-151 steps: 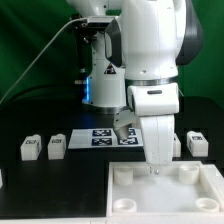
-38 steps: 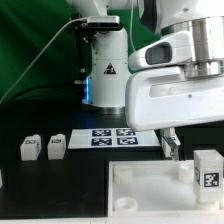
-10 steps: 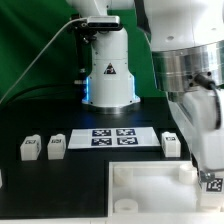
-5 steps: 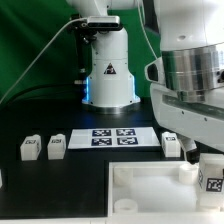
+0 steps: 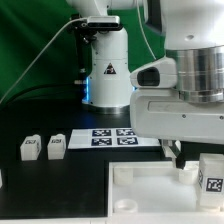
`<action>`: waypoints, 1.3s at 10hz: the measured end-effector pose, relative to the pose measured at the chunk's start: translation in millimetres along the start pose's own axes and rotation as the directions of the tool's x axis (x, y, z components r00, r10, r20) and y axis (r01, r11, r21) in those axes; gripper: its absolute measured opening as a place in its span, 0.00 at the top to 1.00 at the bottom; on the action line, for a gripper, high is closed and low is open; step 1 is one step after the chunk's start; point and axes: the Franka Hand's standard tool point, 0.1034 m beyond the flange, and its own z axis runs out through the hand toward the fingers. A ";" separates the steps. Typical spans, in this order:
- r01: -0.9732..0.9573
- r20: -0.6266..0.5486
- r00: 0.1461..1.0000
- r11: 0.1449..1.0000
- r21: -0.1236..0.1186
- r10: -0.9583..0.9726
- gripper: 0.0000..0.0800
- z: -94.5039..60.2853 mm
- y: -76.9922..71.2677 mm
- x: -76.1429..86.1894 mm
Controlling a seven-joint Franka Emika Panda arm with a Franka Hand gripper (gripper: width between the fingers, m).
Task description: Assemble one leg
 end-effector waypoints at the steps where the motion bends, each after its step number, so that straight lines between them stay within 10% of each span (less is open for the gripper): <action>1: 0.037 -0.003 0.999 0.999 0.002 -0.037 0.19 -0.5 3.3 2.5; 5: -0.100 -0.001 0.995 0.995 0.006 0.100 0.64 0.2 0.9 1.1; 8: -0.452 0.010 0.892 0.892 0.016 0.452 0.64 1.9 -0.6 1.1; 13: -0.956 0.061 0.289 0.285 0.066 0.955 0.63 3.1 0.2 -0.5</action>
Offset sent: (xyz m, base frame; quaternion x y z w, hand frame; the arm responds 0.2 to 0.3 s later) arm 0.0000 0.0000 0.0000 0.0000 0.0000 0.0899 0.9960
